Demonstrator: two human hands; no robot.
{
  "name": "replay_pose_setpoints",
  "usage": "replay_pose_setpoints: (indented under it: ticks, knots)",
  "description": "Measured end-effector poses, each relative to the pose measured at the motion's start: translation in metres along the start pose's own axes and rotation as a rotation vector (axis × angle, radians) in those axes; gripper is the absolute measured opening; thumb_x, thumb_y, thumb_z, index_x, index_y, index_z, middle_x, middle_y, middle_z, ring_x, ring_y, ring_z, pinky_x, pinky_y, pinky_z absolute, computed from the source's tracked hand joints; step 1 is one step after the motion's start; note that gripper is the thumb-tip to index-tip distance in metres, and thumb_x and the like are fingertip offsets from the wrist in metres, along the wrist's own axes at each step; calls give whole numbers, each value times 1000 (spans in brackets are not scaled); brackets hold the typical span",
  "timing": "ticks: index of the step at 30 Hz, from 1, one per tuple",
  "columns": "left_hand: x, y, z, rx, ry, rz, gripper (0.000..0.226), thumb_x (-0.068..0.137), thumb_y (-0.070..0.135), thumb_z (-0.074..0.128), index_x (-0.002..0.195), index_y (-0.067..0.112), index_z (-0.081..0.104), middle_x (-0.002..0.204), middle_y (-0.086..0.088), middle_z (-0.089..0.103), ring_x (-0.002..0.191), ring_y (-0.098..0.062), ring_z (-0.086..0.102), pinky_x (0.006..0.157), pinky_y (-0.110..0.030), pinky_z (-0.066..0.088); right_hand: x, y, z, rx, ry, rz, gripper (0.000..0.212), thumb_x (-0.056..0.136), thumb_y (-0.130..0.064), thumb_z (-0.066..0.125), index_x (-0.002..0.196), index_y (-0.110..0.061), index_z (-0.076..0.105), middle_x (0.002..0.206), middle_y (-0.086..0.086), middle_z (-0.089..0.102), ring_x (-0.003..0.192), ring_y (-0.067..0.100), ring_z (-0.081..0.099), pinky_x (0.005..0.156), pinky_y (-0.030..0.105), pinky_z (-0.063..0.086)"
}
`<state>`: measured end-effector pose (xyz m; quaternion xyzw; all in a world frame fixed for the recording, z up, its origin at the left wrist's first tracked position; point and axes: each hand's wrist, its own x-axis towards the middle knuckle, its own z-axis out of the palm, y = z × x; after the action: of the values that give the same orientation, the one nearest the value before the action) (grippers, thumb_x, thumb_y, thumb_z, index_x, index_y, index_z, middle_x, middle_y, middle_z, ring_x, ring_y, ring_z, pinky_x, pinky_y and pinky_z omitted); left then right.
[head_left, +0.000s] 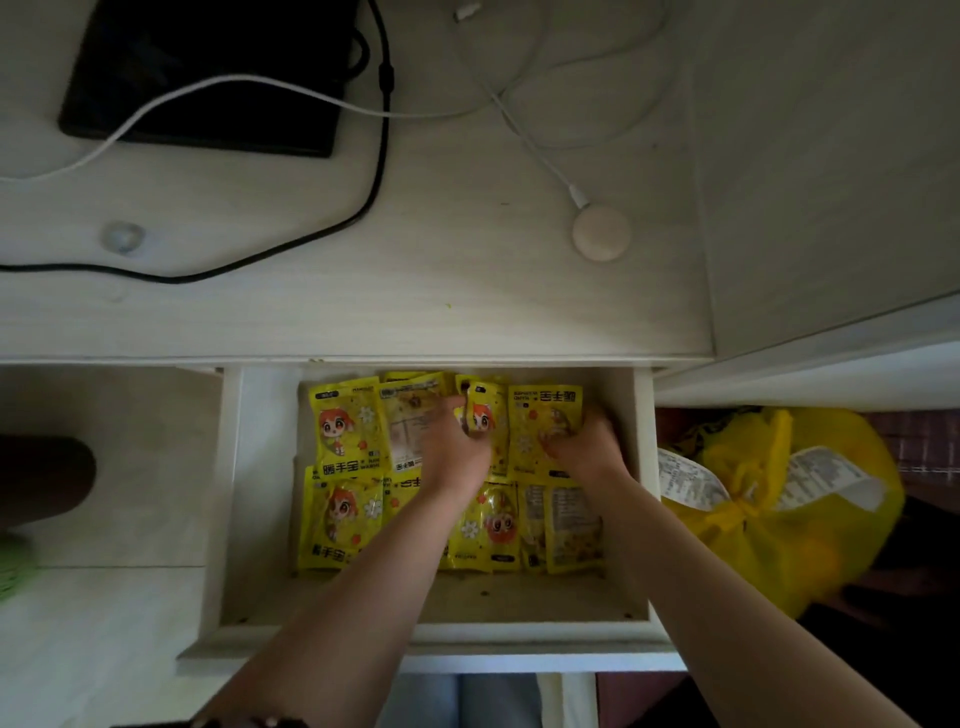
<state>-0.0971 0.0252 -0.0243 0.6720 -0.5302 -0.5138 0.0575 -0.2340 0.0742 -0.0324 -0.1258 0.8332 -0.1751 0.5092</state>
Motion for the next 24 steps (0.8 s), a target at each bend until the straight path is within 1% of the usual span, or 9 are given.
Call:
replay_pose_setpoints:
  ticks: [2, 7, 10, 12, 14, 17, 21, 23, 24]
  knots:
    - [-2, 4, 1, 37, 10, 14, 48, 88, 0, 60, 132, 11, 45, 82, 4, 55, 47, -5, 48, 32, -11, 32, -2, -1, 0, -29, 6, -4, 34, 85, -11, 66, 115, -5, 51, 100, 13, 63, 86, 26, 60, 74, 32, 50]
    - [-8, 4, -7, 167, 8, 51, 56, 87, 2, 62, 138, 15, 41, 100, -2, 61, 55, -8, 55, 39, -13, 41, -11, -2, -3, -115, 49, -30, 45, 85, -16, 69, 123, -5, 48, 113, 14, 63, 102, 31, 61, 75, 29, 45]
    - [-16, 1, -20, 259, 22, 100, 58, 85, 10, 68, 137, 18, 43, 125, -8, 56, 84, -21, 65, 65, -28, 58, -23, -4, -5, -190, 61, -32, 42, 90, -16, 63, 125, -4, 45, 115, 14, 60, 106, 31, 59, 75, 30, 43]
    - [-26, -2, -32, 296, 16, 136, 53, 86, 11, 66, 135, 16, 47, 134, -9, 51, 101, -27, 63, 84, -39, 57, -34, -4, -5, -243, 65, -54, 38, 92, -15, 58, 126, -3, 43, 117, 15, 59, 106, 31, 58, 78, 33, 46]
    - [-35, -7, -44, 338, -17, 169, 47, 87, 10, 63, 132, 13, 51, 136, -9, 52, 101, -29, 63, 87, -42, 55, -44, -2, -6, -278, 69, -73, 37, 94, -16, 55, 126, -3, 42, 120, 16, 56, 109, 32, 56, 86, 37, 47]
    - [-55, -19, -66, 380, -31, 163, 41, 88, 11, 63, 128, 16, 55, 133, -4, 55, 96, -27, 65, 80, -38, 57, -65, -1, -8, -337, 51, -125, 37, 93, -12, 51, 127, -5, 41, 124, 17, 53, 112, 33, 55, 94, 43, 48]
    - [-86, -32, -95, 354, 8, 160, 39, 90, 12, 62, 128, 17, 55, 126, 3, 60, 78, -3, 61, 60, -9, 48, -98, -6, -2, -426, -16, -238, 49, 89, -5, 50, 136, -10, 38, 130, 15, 52, 112, 31, 56, 91, 41, 52]
    - [-102, -38, -109, 329, 47, 166, 36, 89, 13, 63, 125, 15, 57, 120, 2, 64, 90, -3, 61, 71, -8, 46, -117, -12, 5, -513, -51, -313, 53, 91, -7, 50, 141, -11, 33, 133, 15, 50, 117, 31, 54, 93, 40, 50]
    - [-110, -42, -116, 305, 73, 152, 35, 88, 13, 62, 123, 15, 58, 116, 0, 65, 98, -8, 62, 79, -15, 48, -125, -15, 11, -567, -71, -358, 54, 92, -9, 50, 142, -11, 31, 136, 15, 48, 122, 31, 51, 97, 40, 47]
